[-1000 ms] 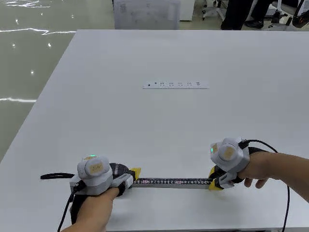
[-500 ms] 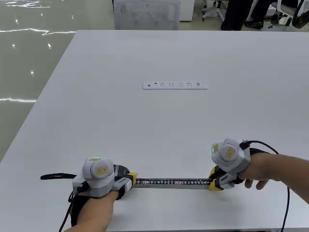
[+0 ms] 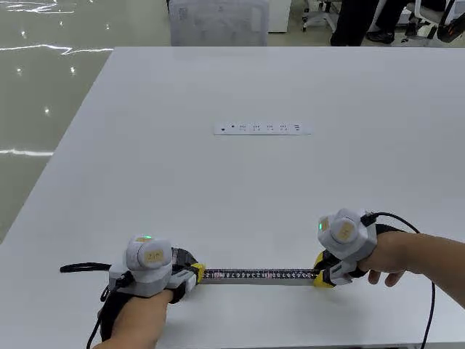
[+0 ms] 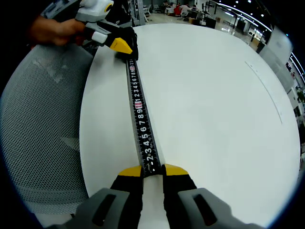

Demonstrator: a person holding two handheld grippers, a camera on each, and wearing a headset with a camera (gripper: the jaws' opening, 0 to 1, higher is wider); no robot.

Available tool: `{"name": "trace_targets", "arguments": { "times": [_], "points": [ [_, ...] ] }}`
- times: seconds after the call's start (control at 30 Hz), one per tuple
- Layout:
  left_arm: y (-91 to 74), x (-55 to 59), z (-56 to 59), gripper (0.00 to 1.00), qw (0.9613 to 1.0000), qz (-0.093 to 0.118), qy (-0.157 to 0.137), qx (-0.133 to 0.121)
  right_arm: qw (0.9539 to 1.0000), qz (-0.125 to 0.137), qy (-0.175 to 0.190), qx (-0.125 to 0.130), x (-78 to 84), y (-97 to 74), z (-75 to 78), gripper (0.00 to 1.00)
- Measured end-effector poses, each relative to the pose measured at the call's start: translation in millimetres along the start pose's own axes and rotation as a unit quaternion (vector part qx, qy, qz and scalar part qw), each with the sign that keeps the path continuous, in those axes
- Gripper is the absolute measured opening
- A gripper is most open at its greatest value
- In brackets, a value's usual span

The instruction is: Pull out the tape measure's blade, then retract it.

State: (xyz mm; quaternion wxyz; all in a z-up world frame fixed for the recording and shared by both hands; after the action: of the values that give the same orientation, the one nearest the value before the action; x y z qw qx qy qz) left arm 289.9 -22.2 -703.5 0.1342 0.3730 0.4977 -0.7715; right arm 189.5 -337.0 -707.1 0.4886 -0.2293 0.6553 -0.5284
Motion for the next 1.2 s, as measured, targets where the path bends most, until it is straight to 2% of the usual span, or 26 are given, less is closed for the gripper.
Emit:
{"name": "trace_targets", "arguments": {
  "times": [0.33, 0.4, 0.63, 0.8, 1.2],
  "points": [
    [0.0, -0.6, -2.4, 0.62, 1.0, -0.004, -0.001, 0.006, 1.0, 0.002, 0.003, 0.001, -1.7, 1.2, 0.3, 0.13],
    [-0.9, -1.0, -5.9, 0.62, 0.9998, -0.006, -0.012, 0.012, 1.0, 0.007, -0.005, -0.001, -1.3, 1.1, 0.3, 0.13],
    [-1.2, -2.4, -8.0, 0.62, 0.9995, -0.015, -0.009, 0.028, 0.9999, 0.007, -0.01, -0.002, -1.4, 2.0, 0.7, 0.13],
    [-1.7, -2.9, -8.4, 0.61, 0.9991, -0.021, -0.004, 0.037, 0.9998, 0.015, -0.011, 0.005, -2.3, 1.8, 0.2, 0.13],
    [-0.7, -3.7, -10.0, 0.61, 0.9987, -0.025, -0.005, 0.044, 0.9998, 0.019, -0.005, 0.005, -3.6, 3.5, 1.1, 0.14]
  ]
}}
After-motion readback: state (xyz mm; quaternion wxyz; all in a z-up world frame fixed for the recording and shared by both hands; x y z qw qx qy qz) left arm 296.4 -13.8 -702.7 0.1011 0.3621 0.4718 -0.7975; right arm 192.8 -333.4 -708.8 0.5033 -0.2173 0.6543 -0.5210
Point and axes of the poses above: the centre of the closed fingertips' face, and the gripper's own axes: y roughly forward along the fingers, z roughly to its right, x roughly out of its underside, the point moved 10 cm from there along -y, roughly backward along the fingers, and after that the axes turned 11 degrees about -y, right-handed, at the moved point
